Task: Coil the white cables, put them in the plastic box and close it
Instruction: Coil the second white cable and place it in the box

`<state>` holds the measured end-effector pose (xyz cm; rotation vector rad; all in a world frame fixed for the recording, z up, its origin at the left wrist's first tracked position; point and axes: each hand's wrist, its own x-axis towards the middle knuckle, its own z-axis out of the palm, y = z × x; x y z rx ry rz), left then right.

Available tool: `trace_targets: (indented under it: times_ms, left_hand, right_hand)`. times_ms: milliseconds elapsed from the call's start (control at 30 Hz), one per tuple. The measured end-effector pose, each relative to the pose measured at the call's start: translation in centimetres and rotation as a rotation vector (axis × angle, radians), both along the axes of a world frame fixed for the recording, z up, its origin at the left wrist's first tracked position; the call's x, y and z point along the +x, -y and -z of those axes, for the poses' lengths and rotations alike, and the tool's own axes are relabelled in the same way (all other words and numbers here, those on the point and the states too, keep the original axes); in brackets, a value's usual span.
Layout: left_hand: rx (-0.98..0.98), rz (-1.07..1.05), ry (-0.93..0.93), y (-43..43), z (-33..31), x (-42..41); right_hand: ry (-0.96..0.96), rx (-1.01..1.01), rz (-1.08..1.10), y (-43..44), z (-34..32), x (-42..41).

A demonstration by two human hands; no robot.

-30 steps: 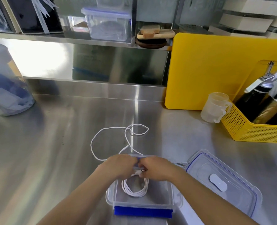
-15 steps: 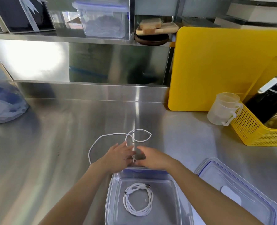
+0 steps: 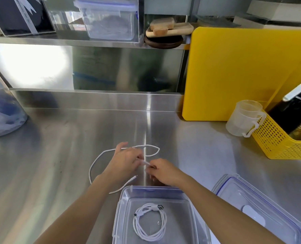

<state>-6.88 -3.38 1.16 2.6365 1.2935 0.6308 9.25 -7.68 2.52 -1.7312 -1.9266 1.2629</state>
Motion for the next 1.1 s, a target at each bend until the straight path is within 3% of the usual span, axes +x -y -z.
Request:
trace_targets:
  times_ms: [200, 267, 333, 400, 467, 533, 600, 667, 800, 867, 933, 1033, 1100]
  left_hand:
    - [-0.398, -0.047, 0.409, -0.4, -6.5, 0.6]
    - [-0.572, -0.038, 0.602, 0.0, -8.5, 1.1]
    - [-0.729, -0.109, 0.935, 0.2, -10.0, 1.9]
    - [-0.849, -0.132, 1.310, 0.1, -11.3, 2.5]
    - [-0.973, -0.050, 1.588, 0.0, -12.5, 3.0]
    - [-1.067, 0.050, 1.690, 0.3, -13.4, 3.4]
    - [-1.116, 0.087, 1.678, 1.1, -14.1, 3.8]
    - [-1.012, -0.045, 1.504, 1.5, -14.7, 3.8]
    - [-0.235, -0.597, 0.618, 1.1, -14.7, 2.0]
    - [0.002, -0.671, 0.492, 1.5, -14.6, 1.5]
    - [-0.063, -0.457, 0.600, 2.1, -14.9, 1.5]
    - [-0.553, 0.039, 0.813, 2.9, -15.5, 1.4]
    - [-0.707, 0.192, 0.838, 3.4, -15.6, 1.3]
  right_hand:
    - [-0.341, 0.376, 0.268, -1.2, -5.6, 1.9]
    - [-0.230, 0.536, 0.282, -1.8, -7.2, 2.6]
    - [0.107, 0.820, 0.379, -2.0, -7.6, 2.9]
    - [0.205, 0.965, 0.488, -1.5, -8.0, 2.5]
    - [-0.100, 0.765, 0.415, -0.4, -9.0, 1.6]
    - [-0.511, 0.345, 0.224, 0.6, -10.2, 0.4]
    - [-0.671, 0.171, 0.107, 1.1, -10.7, -0.3]
    - [-0.629, 0.219, 0.112, 1.4, -10.9, -0.7]
    - [-0.369, 0.469, 0.150, 1.2, -11.8, 0.4]
    - [-0.328, 0.517, 0.089, 1.1, -12.8, 1.3]
    - [-0.306, 0.553, 0.083, 0.9, -13.7, 1.9]
    - [-0.377, 0.665, 0.188, 0.3, -15.0, 2.8]
    - [-0.382, 0.731, 0.220, 0.0, -15.6, 3.6]
